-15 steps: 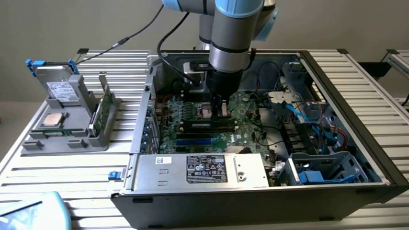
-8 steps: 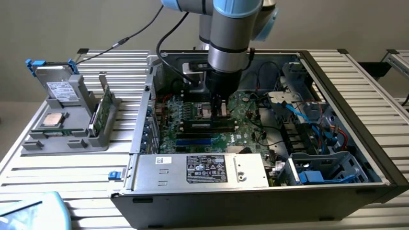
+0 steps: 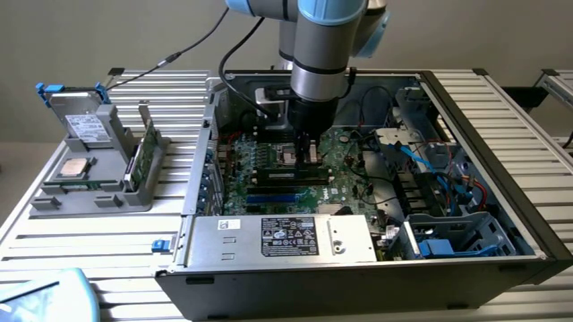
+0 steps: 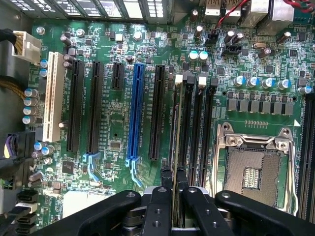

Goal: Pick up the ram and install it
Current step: 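Insert the ram into the slot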

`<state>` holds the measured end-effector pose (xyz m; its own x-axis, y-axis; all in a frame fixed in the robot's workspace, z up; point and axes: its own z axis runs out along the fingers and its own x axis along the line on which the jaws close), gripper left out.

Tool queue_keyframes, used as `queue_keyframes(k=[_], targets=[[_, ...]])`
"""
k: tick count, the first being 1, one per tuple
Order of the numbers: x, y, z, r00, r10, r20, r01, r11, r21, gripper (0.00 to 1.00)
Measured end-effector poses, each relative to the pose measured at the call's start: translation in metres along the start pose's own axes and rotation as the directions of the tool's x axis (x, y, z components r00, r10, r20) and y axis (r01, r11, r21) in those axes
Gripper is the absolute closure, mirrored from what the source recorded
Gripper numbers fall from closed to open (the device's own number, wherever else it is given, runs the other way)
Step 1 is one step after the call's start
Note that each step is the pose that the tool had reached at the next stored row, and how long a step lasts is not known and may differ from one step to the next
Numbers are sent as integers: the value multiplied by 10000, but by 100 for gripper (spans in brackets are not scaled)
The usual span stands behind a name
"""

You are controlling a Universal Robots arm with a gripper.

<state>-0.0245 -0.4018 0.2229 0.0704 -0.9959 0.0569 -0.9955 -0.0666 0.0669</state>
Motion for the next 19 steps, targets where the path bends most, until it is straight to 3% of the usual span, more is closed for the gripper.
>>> queue_keyframes(k=[10,19], targets=[[-3,-1,17,10000,1,-9,-1,10000,7,86],[-12,-2,37,10000,5,-58,-5,10000,9,86]])
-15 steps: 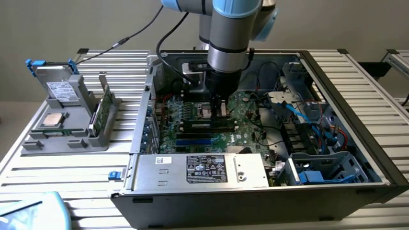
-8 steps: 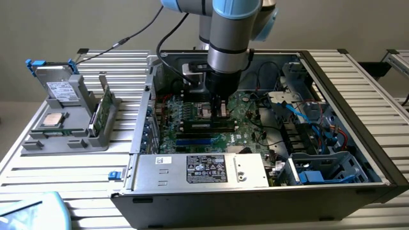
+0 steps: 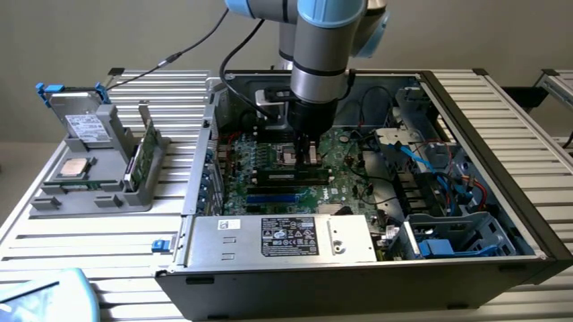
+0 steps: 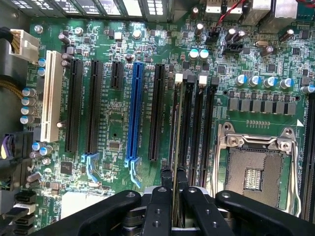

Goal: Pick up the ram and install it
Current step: 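Insert the ram into the slot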

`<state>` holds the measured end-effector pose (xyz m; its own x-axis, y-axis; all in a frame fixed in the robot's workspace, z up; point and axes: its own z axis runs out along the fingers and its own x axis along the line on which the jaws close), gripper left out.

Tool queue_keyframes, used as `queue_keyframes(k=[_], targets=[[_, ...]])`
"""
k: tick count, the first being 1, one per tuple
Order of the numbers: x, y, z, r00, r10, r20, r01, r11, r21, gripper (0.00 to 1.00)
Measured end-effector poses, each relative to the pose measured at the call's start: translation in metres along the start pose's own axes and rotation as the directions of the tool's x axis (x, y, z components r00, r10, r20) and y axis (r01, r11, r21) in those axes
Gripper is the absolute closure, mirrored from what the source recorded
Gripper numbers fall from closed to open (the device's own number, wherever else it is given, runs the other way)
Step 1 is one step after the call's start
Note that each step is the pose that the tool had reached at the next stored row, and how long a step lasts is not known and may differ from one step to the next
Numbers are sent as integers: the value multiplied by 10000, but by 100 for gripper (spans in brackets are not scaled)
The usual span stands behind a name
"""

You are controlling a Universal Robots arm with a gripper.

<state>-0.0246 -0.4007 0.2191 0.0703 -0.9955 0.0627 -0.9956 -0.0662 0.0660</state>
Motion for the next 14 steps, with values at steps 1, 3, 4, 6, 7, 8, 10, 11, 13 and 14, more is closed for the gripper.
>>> queue_keyframes(k=[1,3,4,6,7,8,10,11,13,14], targets=[[-1,0,2,10000,0,-7,0,10000,0,86],[-3,0,7,10000,1,-23,-1,10000,0,86],[-5,0,8,10000,2,-32,-2,10000,-1,86],[-7,1,10,10000,2,-45,-2,10000,-2,86],[-7,0,10,10000,2,-44,-2,10000,-2,86],[-7,1,10,10000,2,-45,-2,10000,-2,86],[-7,1,10,10000,3,-45,-3,10000,-2,79],[-8,1,11,10000,3,-44,-3,10000,-2,79],[-8,1,10,10000,3,-44,-3,10000,-2,66],[-8,1,10,10000,3,-44,-3,10000,-1,66]])
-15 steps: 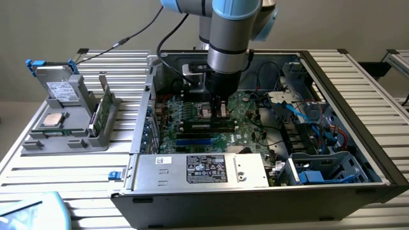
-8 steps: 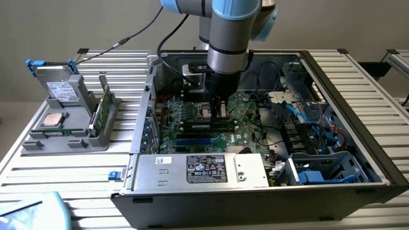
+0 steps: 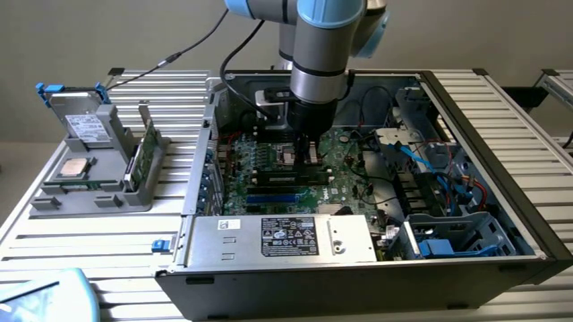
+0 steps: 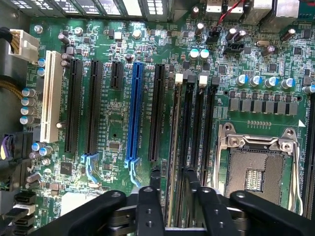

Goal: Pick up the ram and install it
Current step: 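Insert the ram into the slot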

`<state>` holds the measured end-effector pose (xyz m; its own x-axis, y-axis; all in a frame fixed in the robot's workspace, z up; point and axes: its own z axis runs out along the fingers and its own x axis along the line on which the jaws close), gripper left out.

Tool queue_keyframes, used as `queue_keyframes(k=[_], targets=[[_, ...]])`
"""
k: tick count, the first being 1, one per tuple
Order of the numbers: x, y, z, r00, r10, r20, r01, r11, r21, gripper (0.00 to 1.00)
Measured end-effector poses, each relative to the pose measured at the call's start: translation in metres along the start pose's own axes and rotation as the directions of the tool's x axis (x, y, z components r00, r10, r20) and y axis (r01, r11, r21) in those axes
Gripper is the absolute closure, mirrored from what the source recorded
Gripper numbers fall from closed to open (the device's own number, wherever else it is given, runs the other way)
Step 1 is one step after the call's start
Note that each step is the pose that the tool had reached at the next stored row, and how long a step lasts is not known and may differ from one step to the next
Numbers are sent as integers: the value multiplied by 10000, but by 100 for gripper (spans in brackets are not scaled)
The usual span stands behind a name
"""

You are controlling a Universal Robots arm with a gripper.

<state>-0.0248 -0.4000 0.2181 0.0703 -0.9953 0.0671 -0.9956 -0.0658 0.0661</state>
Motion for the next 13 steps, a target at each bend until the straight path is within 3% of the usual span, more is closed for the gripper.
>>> queue_keyframes(k=[2,4,13], targets=[[0,0,-8,10000,-1,0,1,10000,0,61],[1,3,-31,10000,-2,-1,2,10000,0,48],[10,33,-186,10000,4,-1,-4,10000,-1,48]])
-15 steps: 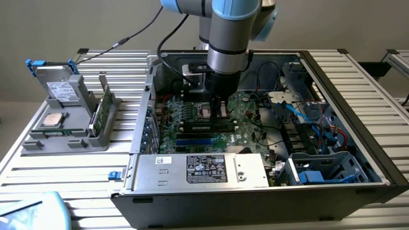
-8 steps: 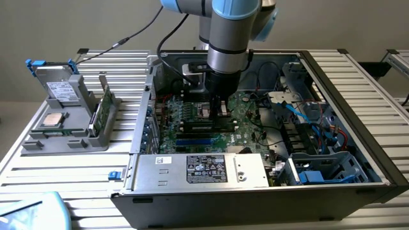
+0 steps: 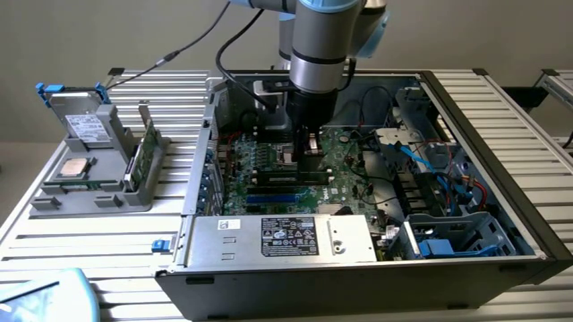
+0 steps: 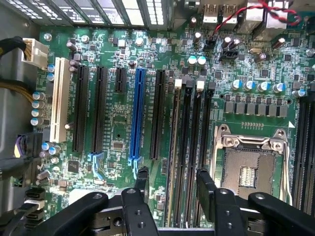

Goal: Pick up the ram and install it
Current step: 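Insert the ram into the slot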

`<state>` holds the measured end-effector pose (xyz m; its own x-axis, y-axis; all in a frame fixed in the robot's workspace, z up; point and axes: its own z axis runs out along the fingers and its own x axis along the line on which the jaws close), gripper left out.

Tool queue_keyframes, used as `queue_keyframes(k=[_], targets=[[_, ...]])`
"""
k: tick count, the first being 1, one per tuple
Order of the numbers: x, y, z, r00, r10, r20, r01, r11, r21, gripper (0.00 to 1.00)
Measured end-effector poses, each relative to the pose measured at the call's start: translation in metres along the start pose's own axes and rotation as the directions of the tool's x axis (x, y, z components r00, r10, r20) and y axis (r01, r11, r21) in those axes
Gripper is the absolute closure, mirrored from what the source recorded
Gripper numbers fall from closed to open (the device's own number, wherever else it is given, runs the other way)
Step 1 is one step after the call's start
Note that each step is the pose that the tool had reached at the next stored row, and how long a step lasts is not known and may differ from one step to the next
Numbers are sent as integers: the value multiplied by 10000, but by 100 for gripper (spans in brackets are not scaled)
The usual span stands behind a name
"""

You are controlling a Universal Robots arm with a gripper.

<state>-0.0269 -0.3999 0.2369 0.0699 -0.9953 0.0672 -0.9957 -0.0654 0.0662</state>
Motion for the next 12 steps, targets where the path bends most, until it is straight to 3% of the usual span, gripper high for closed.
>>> queue_keyframes(k=[5,10,12], targets=[[0,1,-10,10000,2,2,-2,10000,1,50],[1,1,-11,10000,2,1,-2,10000,0,82],[1,1,-10,10000,2,1,-2,10000,0,87]])
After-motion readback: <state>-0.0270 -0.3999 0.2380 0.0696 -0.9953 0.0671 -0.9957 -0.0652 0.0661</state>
